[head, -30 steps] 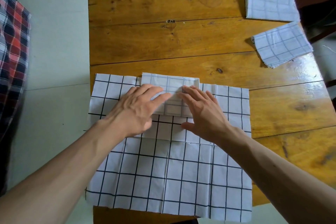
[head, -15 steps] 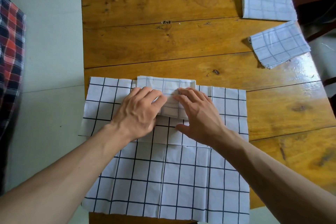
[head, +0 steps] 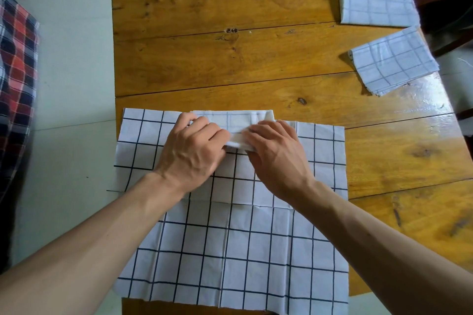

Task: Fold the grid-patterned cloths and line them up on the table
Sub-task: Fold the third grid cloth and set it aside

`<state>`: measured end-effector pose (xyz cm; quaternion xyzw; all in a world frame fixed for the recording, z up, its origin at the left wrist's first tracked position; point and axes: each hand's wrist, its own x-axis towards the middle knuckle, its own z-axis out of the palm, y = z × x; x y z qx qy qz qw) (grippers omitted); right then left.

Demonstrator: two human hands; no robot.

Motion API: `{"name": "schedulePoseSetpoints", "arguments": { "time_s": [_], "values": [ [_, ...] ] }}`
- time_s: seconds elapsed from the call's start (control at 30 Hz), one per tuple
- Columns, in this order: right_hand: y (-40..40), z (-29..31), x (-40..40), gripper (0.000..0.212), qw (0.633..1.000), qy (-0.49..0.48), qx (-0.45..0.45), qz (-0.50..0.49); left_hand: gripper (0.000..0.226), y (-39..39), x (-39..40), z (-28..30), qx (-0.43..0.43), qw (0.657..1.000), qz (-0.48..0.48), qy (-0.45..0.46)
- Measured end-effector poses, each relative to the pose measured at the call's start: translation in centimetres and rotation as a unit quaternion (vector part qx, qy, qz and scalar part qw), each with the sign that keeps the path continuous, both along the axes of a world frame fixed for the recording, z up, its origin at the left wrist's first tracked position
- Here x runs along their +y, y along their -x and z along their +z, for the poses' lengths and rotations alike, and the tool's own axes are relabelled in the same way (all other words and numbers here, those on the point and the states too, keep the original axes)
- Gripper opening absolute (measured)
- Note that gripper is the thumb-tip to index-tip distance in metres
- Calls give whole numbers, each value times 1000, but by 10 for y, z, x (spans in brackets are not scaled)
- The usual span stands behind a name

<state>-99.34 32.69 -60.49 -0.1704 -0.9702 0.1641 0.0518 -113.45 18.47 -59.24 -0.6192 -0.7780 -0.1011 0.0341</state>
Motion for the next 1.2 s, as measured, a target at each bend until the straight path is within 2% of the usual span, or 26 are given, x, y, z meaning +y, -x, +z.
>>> {"name": "schedulePoseSetpoints", "arguments": {
  "time_s": [0.1,0.23,0.4,0.57,0.73,0.9,1.2],
  "values": [
    [1,14,8,16,1000,4,24,13,21,3,0,17,11,1000,-2,-7],
    [2,63,19,18,997,59,-1,46,18,9,-4,62,-22,999,2,25],
    [-14,159,15,15,994,92,32,54,30,0,-21,155,-94,995,-9,42],
    [-27,261,-3,22,989,122,53,69,30,6,-39,246,-117,993,-20,-8],
    [-43,366,-31,10,991,91,87,41,30,-2,-61,344,-105,992,-49,-38],
    [-80,447,-68,6,993,37,109,-3,9,-26,-87,425,-151,977,-62,-138],
    [-145,550,-90,0,980,-40,179,-75,12,-57,-86,505,-144,954,-109,-241]
  ]
}}
